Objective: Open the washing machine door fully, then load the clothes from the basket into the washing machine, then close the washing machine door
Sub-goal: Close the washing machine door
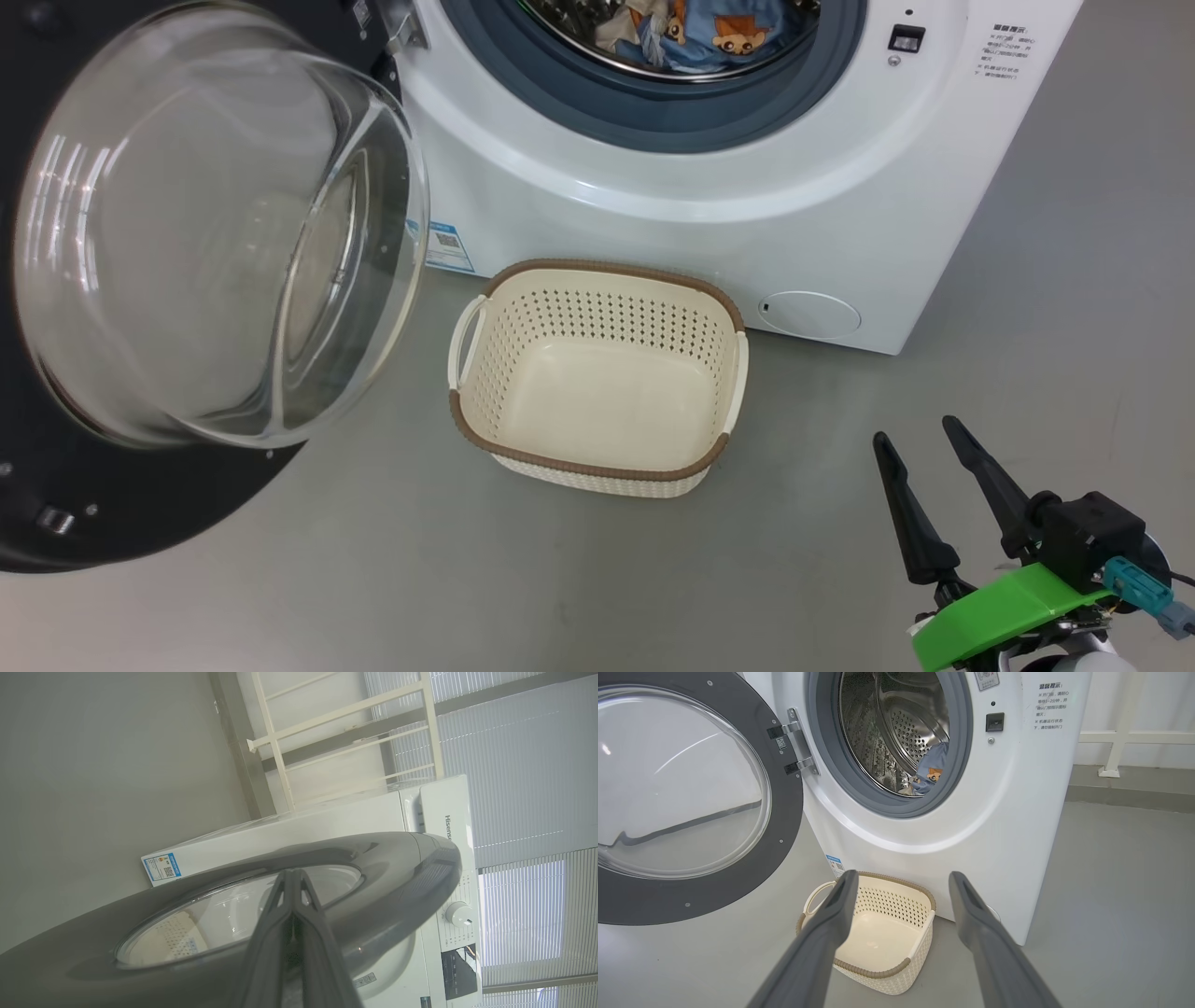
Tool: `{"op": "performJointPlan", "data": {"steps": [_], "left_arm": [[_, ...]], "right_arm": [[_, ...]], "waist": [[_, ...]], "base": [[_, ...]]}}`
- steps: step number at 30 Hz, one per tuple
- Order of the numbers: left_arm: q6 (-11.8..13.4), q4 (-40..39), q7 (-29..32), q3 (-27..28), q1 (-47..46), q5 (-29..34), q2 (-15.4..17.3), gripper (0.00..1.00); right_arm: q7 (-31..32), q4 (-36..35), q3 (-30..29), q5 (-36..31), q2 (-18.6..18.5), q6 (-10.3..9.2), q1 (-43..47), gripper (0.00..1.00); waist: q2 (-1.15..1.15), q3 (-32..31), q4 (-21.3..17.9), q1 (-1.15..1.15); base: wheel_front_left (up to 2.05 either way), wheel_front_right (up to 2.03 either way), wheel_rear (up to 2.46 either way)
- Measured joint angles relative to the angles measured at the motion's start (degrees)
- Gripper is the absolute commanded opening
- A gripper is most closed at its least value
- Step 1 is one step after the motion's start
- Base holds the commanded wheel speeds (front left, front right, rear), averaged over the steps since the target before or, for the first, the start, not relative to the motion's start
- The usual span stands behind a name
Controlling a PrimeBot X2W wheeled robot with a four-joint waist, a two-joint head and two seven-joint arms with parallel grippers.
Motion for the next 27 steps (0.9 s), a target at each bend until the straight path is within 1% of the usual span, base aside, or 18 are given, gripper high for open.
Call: {"op": "performJointPlan", "data": {"steps": [5, 8, 10, 14, 27], "left_arm": [[1.43, -2.15, 2.60, -1.16, 1.92, -0.19, -0.96, 0.00], [1.97, -3.49, 4.10, -1.14, 2.99, -2.16, -1.83, 0.00], [1.98, -4.60, 5.47, -1.16, 3.80, -3.08, -2.33, 0.00], [2.27, -6.50, 8.05, -0.58, 4.83, -6.44, -4.33, 0.00], [4.01, -14.44, 13.59, -1.93, 8.12, -10.47, -8.80, 0.00]], "right_arm": [[-0.07, 0.38, 0.11, 0.01, -0.03, 0.00, 0.01, 1.00], [-0.31, 0.82, 0.18, 0.08, -0.04, 0.00, 0.01, 1.00], [-0.41, 1.07, 0.18, 0.10, -0.03, 0.00, 0.02, 1.00], [-0.54, 1.65, 0.18, 0.16, 0.00, 0.00, 0.04, 1.00], [-1.12, 2.60, 0.45, 0.67, 0.73, 0.00, 0.11, 1.00]], "waist": [[0.00, -0.29, -0.05, 0.00], [0.00, -0.65, -0.20, 0.00], [0.00, -0.94, -0.29, 0.00], [0.00, -1.56, -0.41, 0.00], [0.00, -2.94, -1.21, 0.00]], "base": [[0.00, 0.00, 0.00], [0.00, 0.00, 0.00], [0.00, 0.00, 0.00], [0.00, 0.00, 0.00], [0.00, 0.00, 0.00]]}}
